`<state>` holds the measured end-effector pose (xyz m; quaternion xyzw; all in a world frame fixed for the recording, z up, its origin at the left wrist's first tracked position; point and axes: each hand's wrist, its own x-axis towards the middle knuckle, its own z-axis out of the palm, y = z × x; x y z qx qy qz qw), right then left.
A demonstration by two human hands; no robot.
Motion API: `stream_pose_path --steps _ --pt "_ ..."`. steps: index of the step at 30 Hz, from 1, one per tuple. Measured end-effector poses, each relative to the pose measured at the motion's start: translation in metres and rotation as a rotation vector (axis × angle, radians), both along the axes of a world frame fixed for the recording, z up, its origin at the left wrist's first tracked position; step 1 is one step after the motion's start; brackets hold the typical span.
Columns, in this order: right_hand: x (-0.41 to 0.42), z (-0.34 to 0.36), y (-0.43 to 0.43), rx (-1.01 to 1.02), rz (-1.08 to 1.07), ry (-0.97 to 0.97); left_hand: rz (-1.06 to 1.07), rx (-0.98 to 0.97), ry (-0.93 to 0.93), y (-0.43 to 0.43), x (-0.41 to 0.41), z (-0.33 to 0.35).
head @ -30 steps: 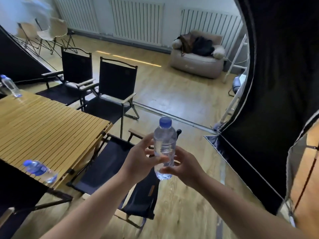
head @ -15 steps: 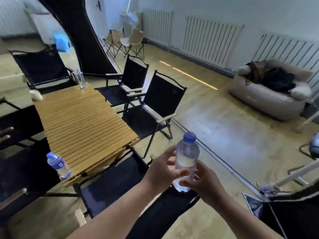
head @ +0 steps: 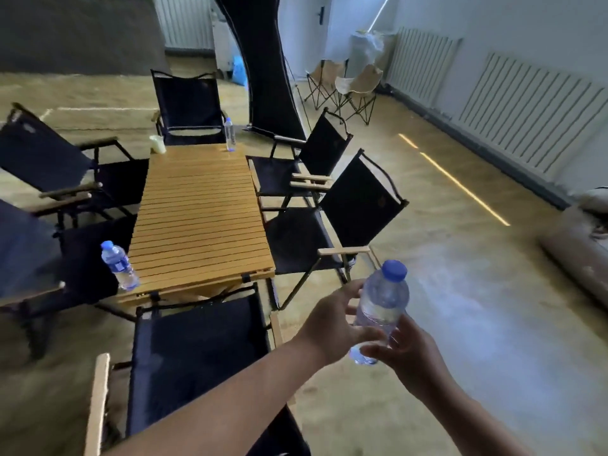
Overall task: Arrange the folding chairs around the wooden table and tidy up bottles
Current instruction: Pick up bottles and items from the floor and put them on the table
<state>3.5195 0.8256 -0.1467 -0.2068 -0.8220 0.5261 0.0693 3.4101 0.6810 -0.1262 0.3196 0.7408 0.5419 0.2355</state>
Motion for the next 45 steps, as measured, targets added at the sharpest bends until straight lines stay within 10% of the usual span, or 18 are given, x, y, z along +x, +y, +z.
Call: stream_pose_path --steps 13,31,45 --pt "-0.124 -0.056 0.074 -0.008 0.32 -0.145 0.447 -0.03 -0.058 0.052 -0.054 -0.054" --pt "-0.518 -0.226 0.078 -0.008 0.601 -0.27 0.808 -0.159 -0.159 0.067 -0.387 -0.209" --pt "-0.629 -0.37 0.071 0.016 0.826 -0.38 0.988 -0.252 -0.305 0.06 -0.472 -0.354"
